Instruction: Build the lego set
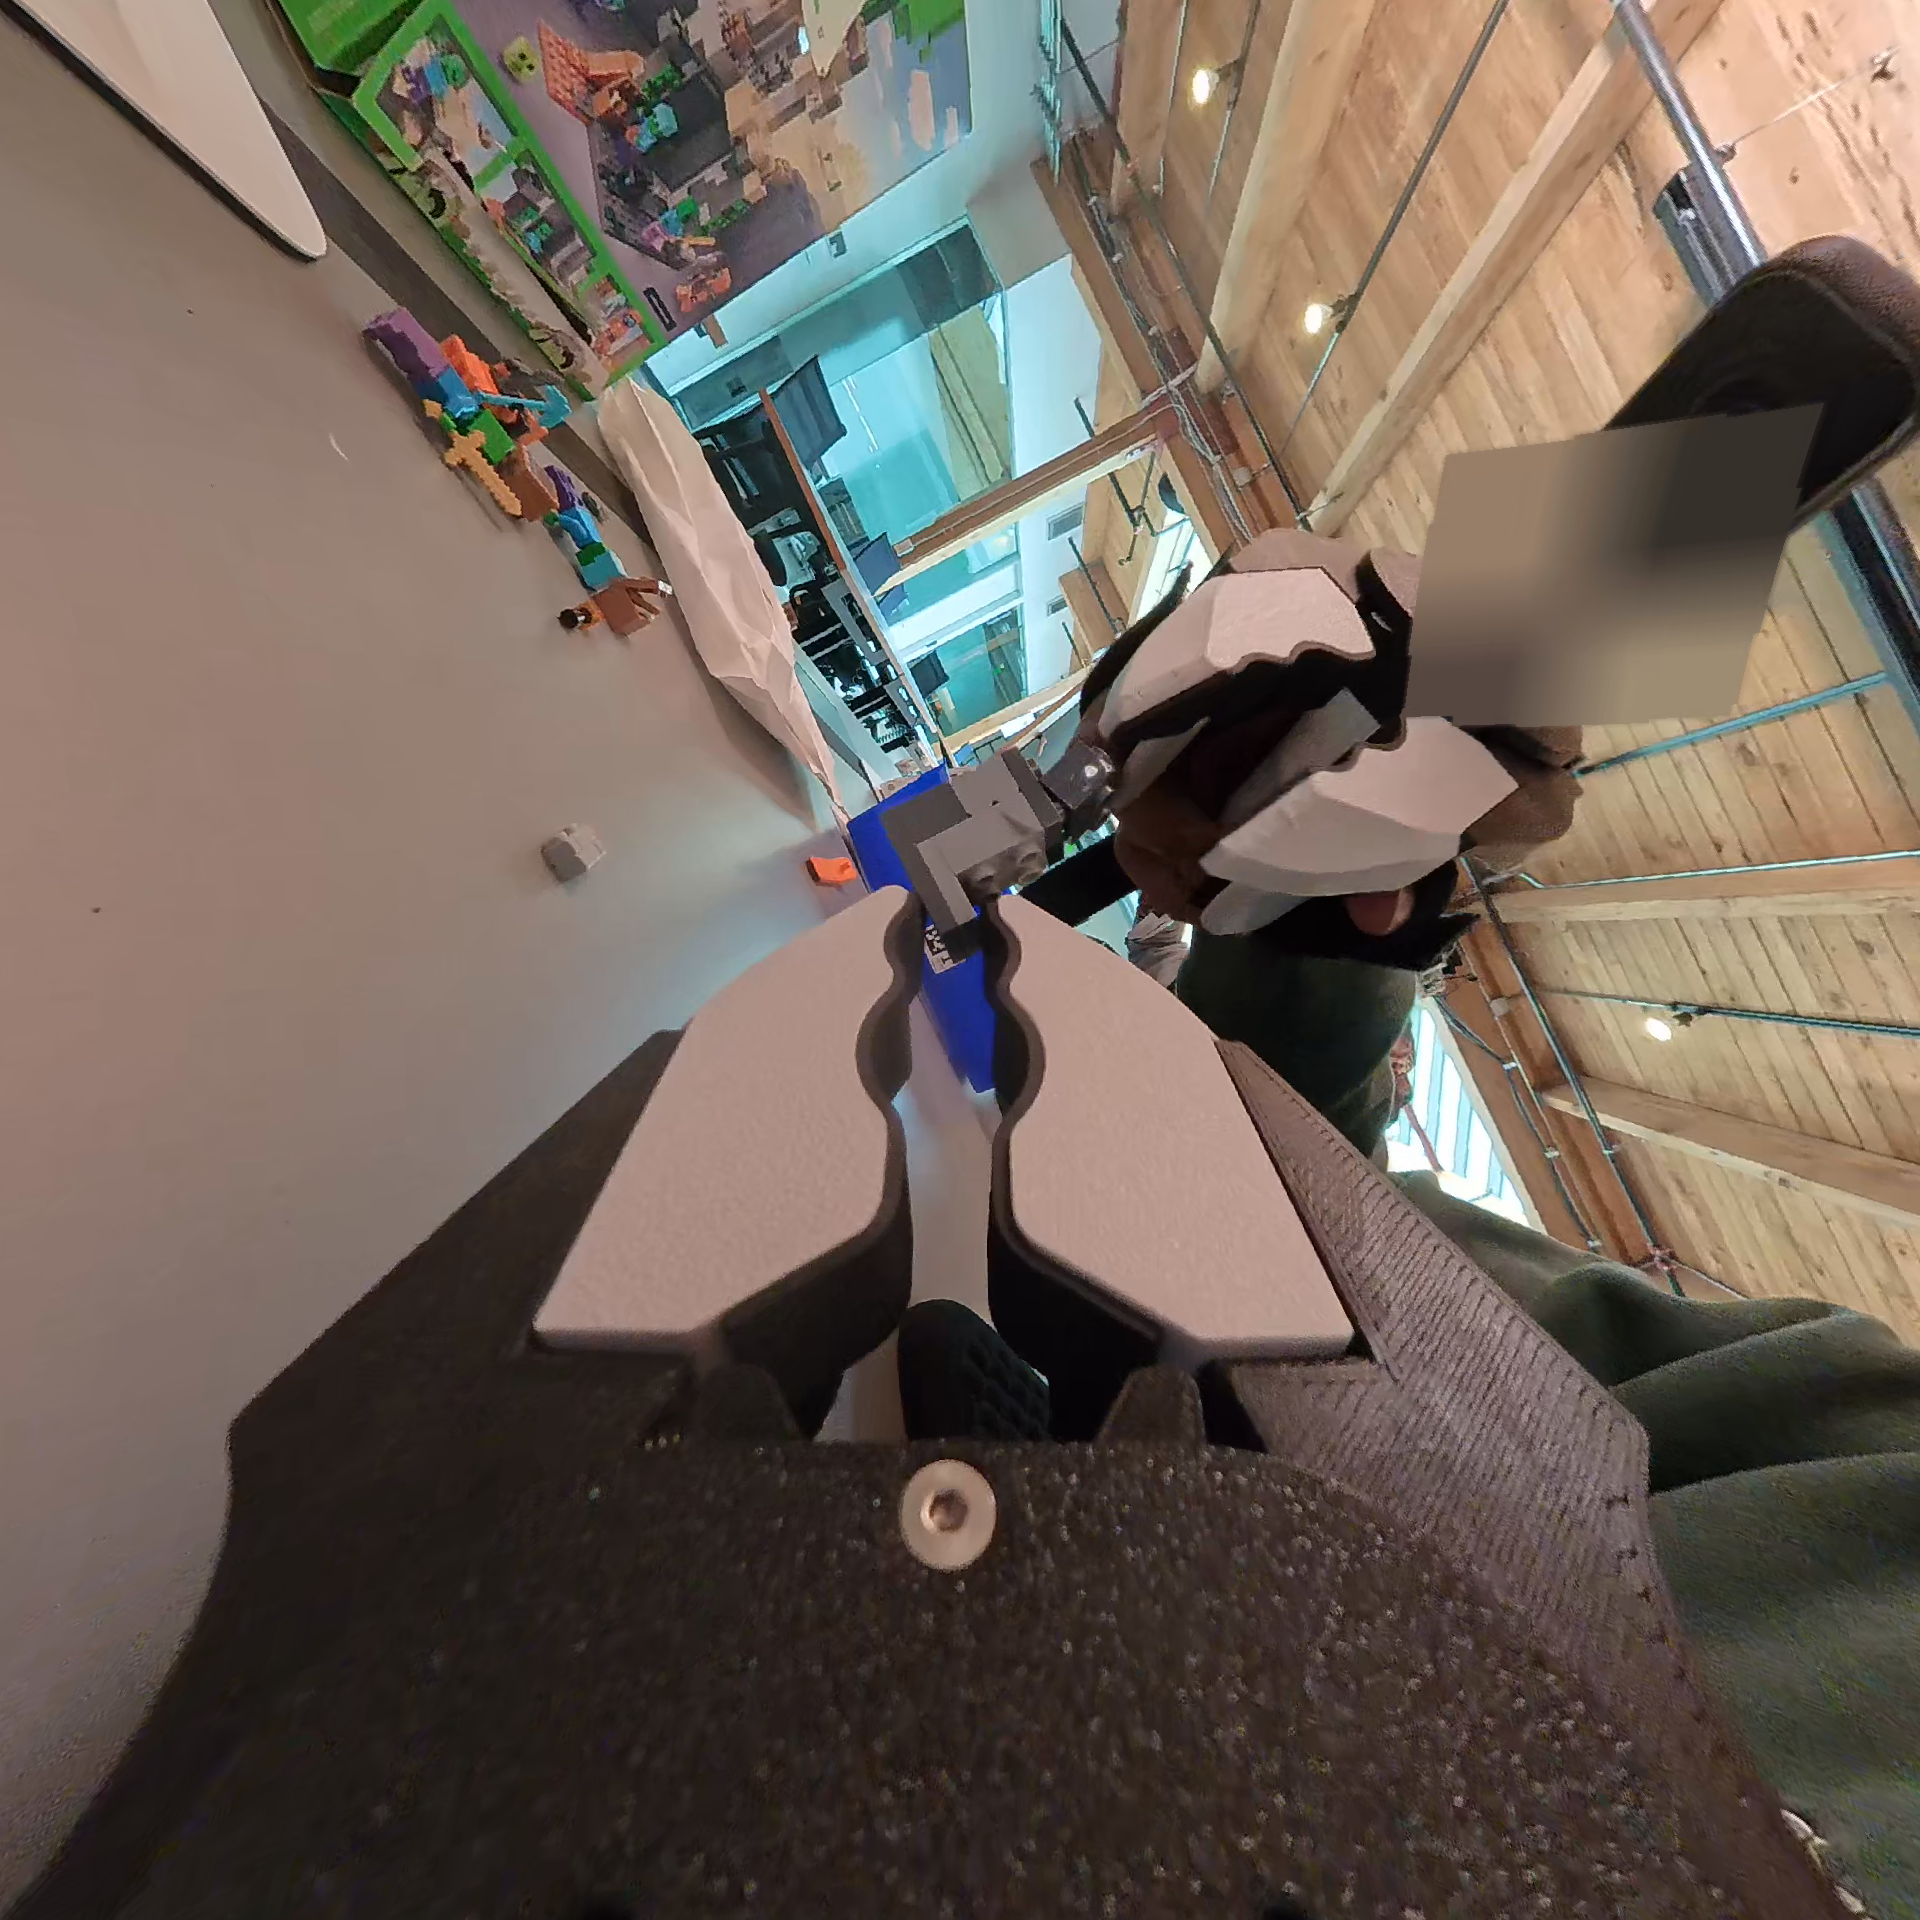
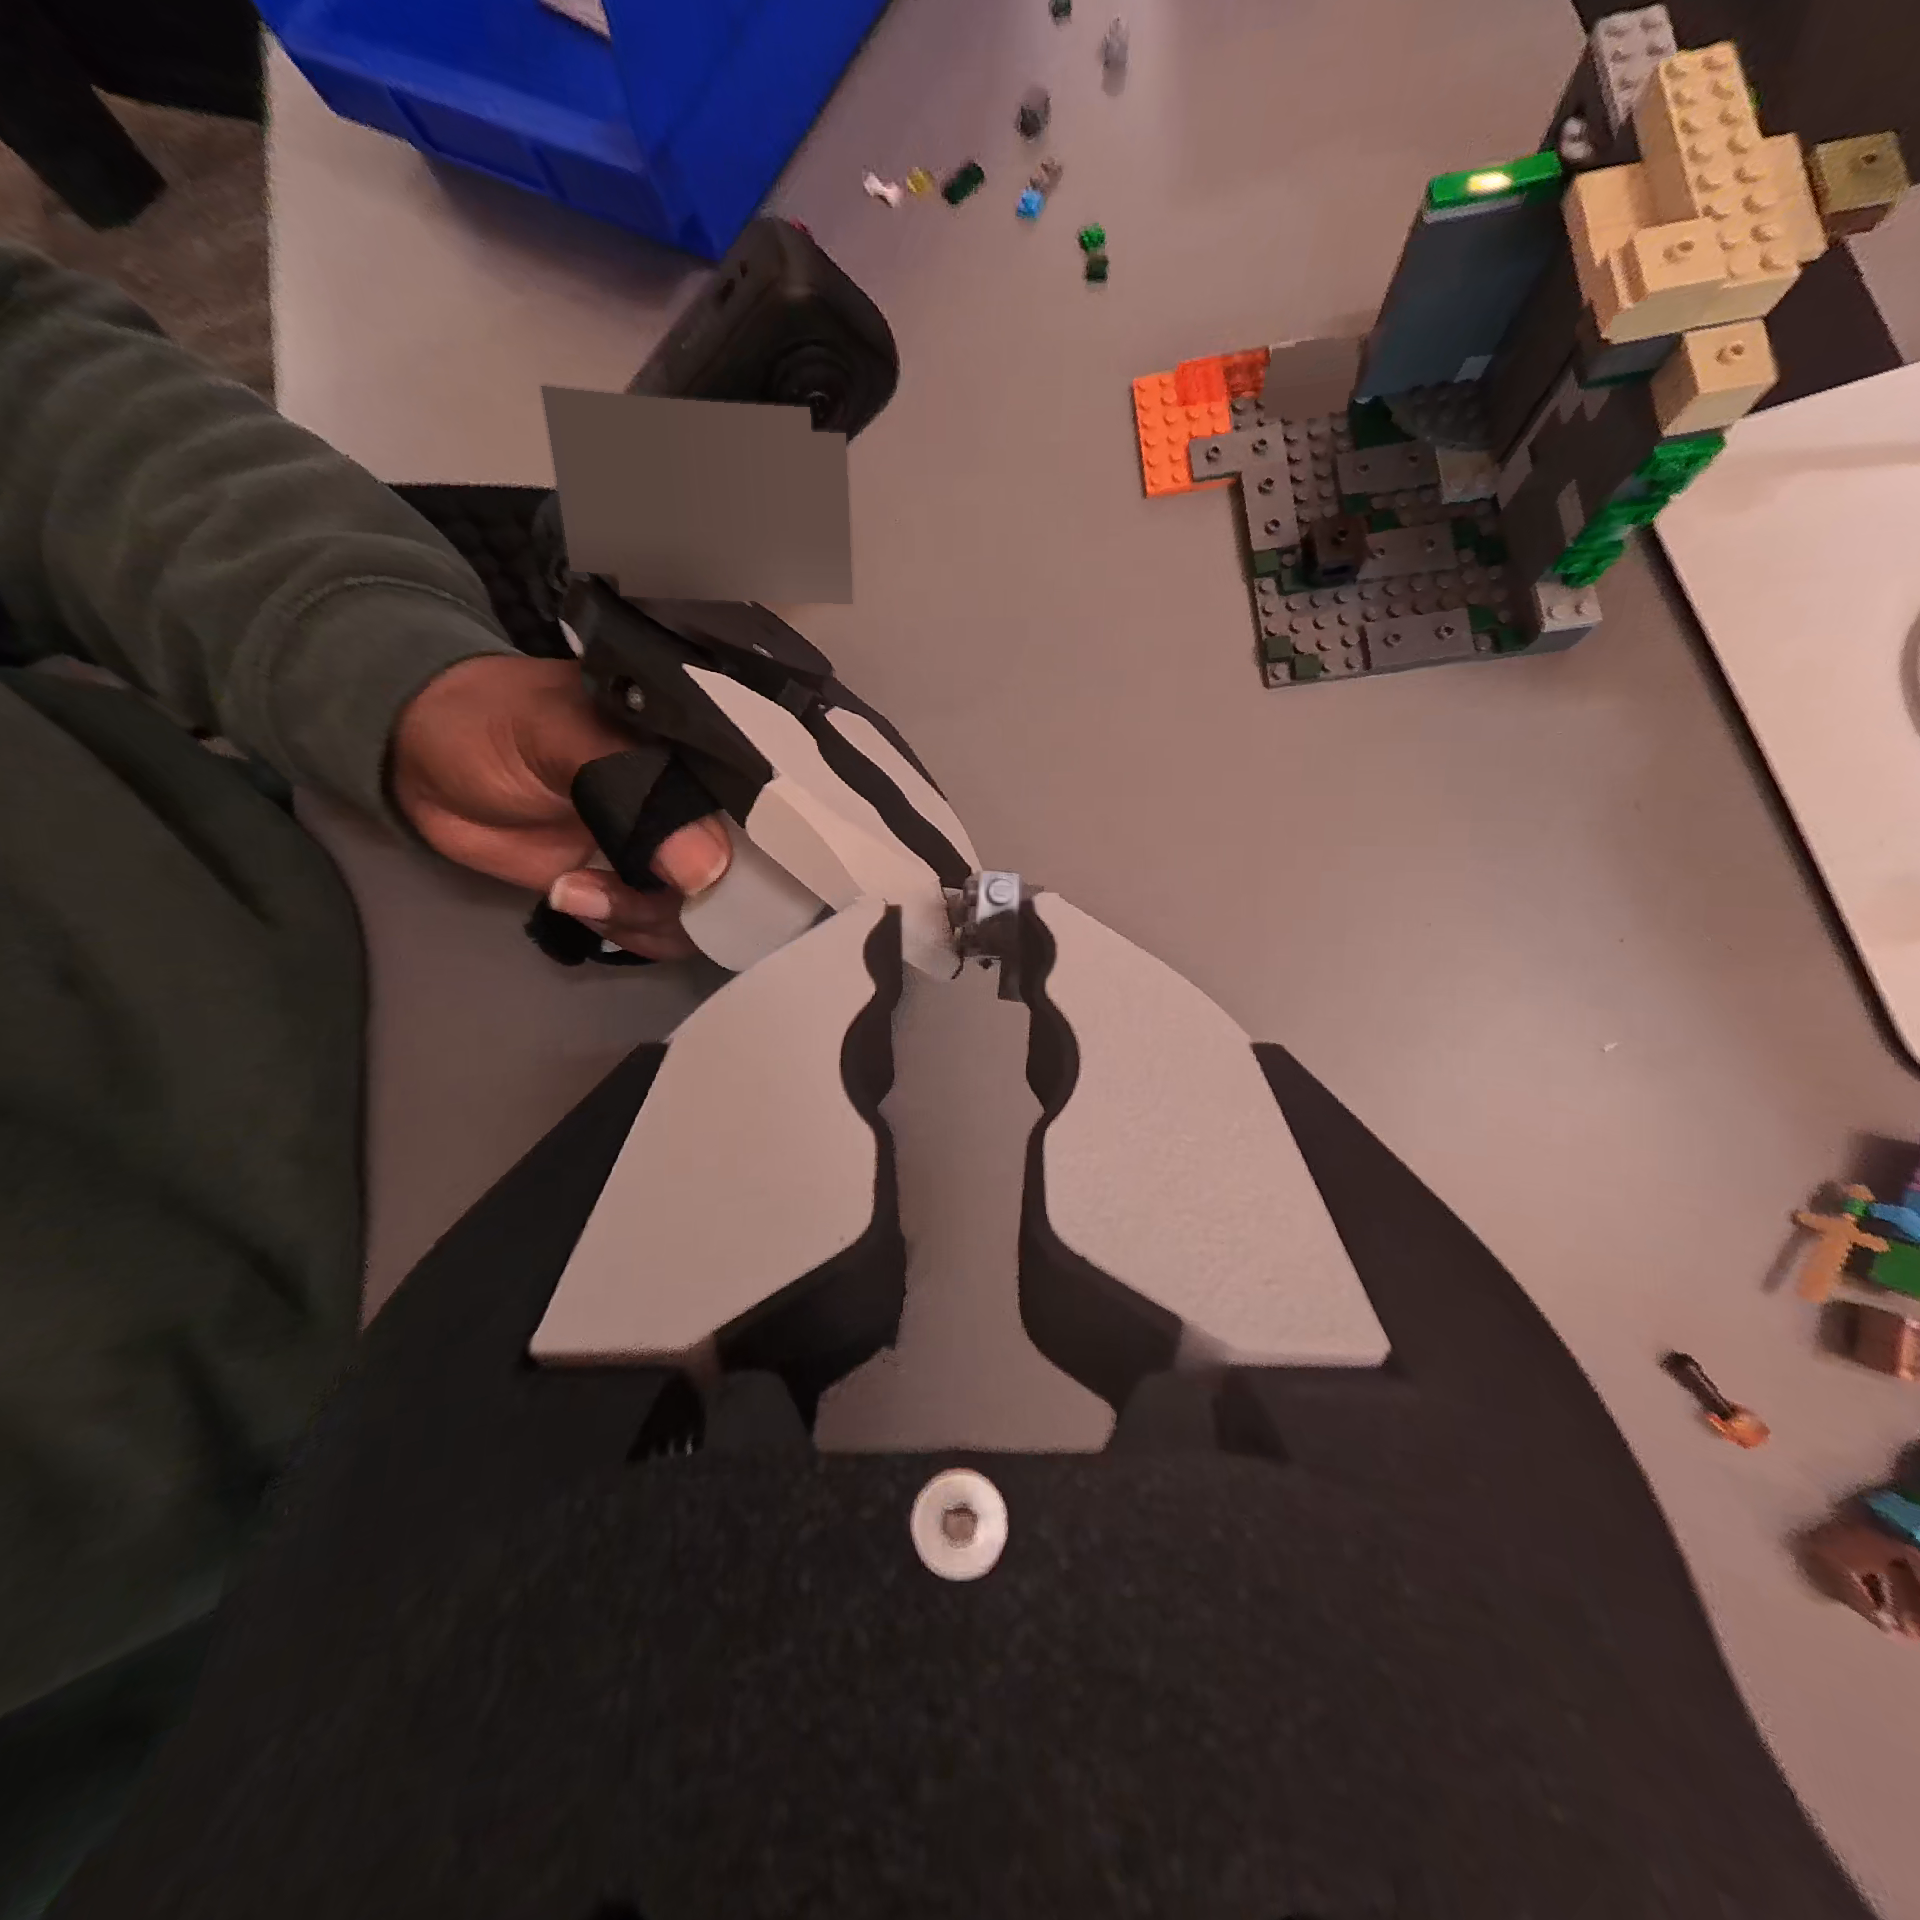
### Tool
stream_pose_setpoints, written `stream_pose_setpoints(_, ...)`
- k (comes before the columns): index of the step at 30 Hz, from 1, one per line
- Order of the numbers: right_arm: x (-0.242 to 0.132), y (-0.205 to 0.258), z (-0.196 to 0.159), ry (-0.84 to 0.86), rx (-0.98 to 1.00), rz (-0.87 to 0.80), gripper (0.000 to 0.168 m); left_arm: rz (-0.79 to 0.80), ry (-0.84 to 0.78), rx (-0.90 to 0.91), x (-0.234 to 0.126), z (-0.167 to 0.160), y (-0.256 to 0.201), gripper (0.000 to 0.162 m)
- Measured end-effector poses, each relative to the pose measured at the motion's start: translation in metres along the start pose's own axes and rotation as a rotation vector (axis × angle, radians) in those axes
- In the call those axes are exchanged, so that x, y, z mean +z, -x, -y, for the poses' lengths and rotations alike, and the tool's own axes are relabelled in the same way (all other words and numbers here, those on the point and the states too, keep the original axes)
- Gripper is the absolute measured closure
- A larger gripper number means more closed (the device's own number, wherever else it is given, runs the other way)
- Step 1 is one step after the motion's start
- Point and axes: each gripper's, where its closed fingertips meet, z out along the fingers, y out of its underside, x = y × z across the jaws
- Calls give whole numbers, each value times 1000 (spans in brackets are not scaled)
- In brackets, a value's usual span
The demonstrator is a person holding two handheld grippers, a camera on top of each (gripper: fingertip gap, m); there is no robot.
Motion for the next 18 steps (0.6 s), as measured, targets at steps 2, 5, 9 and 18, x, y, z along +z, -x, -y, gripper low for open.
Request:
stream_pose_setpoints(2,-6,6,-2,-10,19,88,140,-8,7,4,0,-1,-2,152)
stream_pose_setpoints(5,-13,10,-8,-18,116,273,127,-26,24,13,2,-5,-5,152)
stream_pose_setpoints(9,-17,9,-16,-42,239,526,109,-69,60,33,5,-13,-14,152)
stream_pose_setpoints(18,-1,22,-37,87,448,921,91,-140,125,82,9,-29,-27,152)
